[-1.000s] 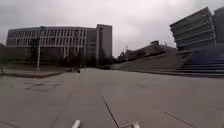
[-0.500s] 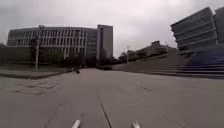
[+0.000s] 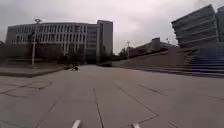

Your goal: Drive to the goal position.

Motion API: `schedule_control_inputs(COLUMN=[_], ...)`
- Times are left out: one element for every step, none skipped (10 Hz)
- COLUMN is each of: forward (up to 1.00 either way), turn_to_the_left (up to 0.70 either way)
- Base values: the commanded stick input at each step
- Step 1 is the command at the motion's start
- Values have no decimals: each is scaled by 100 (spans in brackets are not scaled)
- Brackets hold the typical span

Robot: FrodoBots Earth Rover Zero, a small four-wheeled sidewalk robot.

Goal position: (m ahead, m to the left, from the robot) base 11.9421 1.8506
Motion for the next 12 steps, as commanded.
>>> schedule_control_inputs(forward=[85,85,85,85,85,85,85,85,85,85,85,85], turn_to_the_left=[0,0,0,0,0,0,0,0,0,0,0,0])
